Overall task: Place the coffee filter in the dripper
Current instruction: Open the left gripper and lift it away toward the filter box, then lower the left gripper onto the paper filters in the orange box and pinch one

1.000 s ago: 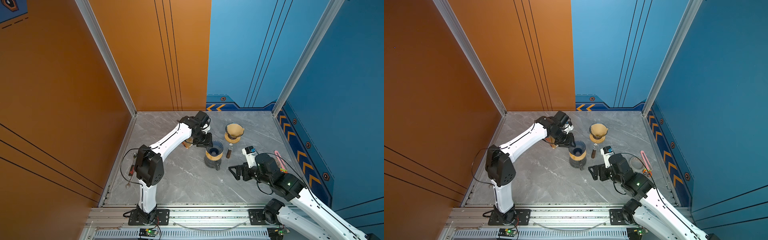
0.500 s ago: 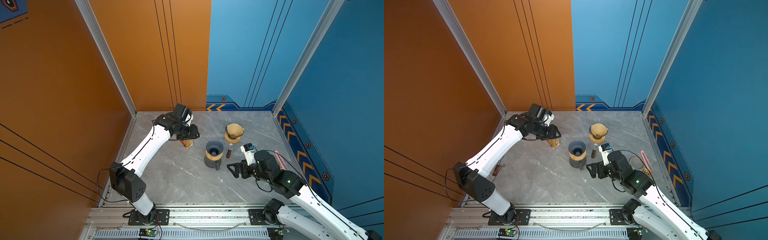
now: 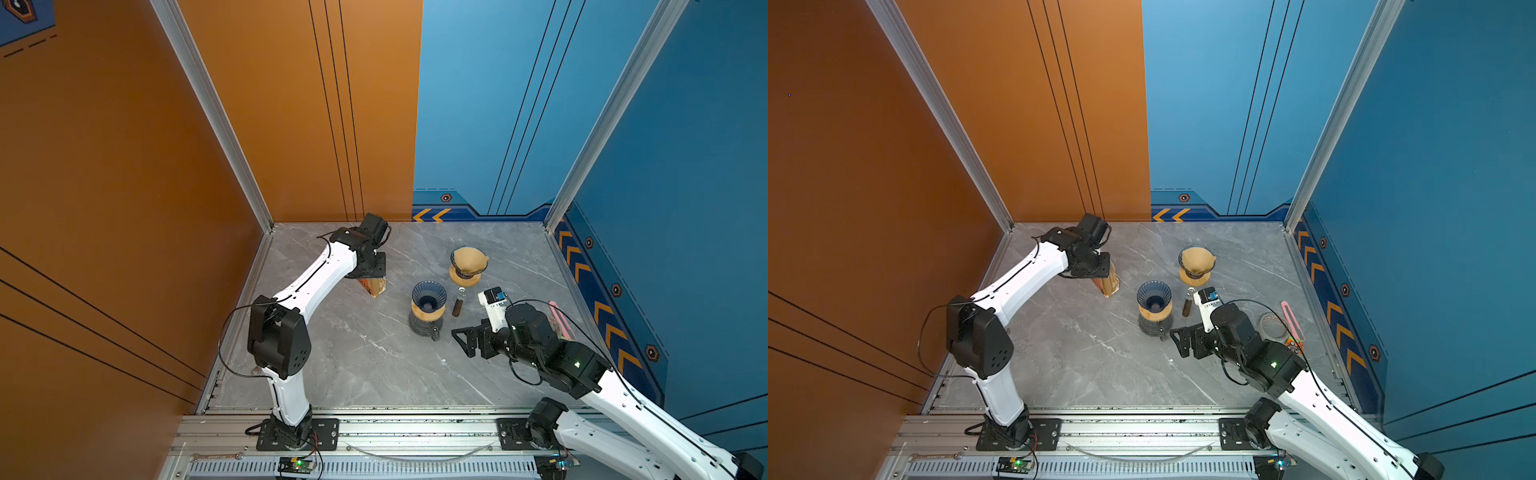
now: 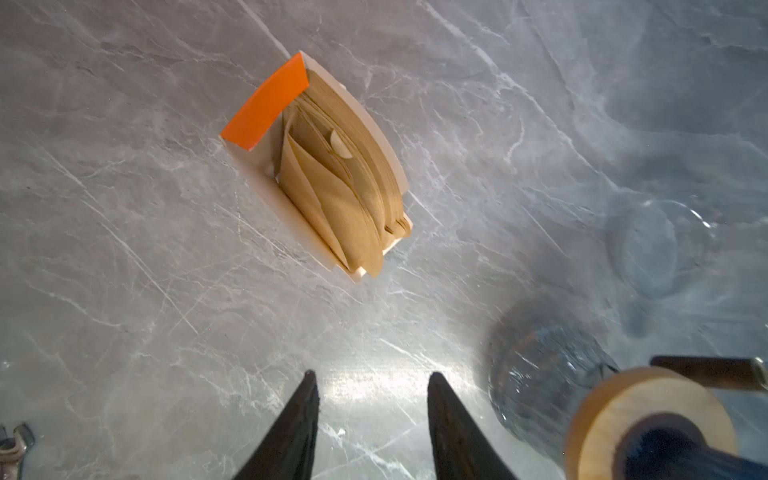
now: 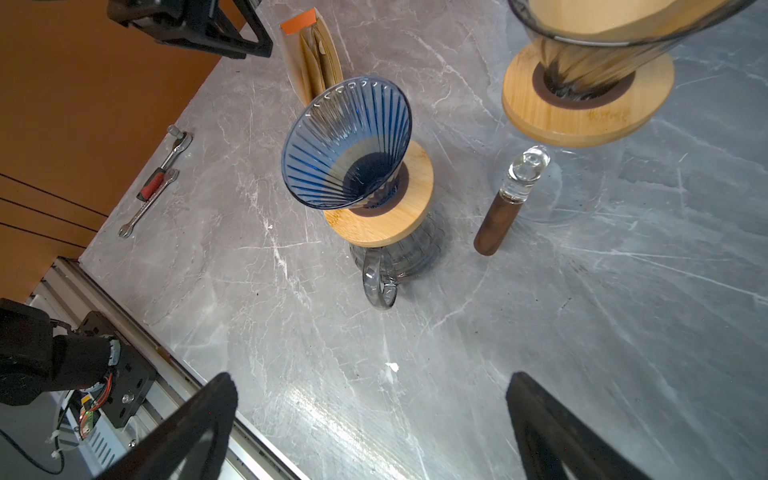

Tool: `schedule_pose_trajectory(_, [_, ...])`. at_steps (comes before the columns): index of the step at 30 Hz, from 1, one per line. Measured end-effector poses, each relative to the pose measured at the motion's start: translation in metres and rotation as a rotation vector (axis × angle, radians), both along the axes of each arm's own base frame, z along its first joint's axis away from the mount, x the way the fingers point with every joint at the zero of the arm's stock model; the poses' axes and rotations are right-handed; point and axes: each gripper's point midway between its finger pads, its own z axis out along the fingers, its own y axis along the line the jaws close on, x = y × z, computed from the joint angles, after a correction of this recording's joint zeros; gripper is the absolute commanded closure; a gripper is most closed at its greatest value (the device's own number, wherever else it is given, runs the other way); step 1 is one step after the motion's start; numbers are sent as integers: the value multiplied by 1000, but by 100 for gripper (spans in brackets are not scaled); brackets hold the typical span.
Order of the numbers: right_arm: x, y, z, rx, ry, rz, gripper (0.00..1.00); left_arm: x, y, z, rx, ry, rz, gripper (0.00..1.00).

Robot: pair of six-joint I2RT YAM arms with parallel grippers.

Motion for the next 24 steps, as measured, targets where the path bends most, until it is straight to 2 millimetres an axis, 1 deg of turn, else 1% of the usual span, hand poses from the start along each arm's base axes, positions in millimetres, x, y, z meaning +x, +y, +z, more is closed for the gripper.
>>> schedule_pose_trajectory(3, [0,-1,2,4,-6,-2,0,9,1,-11,50,2,4,60])
schedule_pose_trajectory(6, [-1,-1,2,5,-8,-1,0,17,-1,-17,79,-2,5,63])
schedule_pose_trajectory(11, [-1,-1,3,6,-9,-2,0,27,-2,-17,114,-23,4,69])
schedule_pose_trajectory(18, [0,-2,3,5,-14,-7,0,36,-1,-14,151,-52,10,72])
schedule_pose_trajectory(24, [0,-4,0,-3,-11,-14,0,39,2,-28,187,-33,17,73])
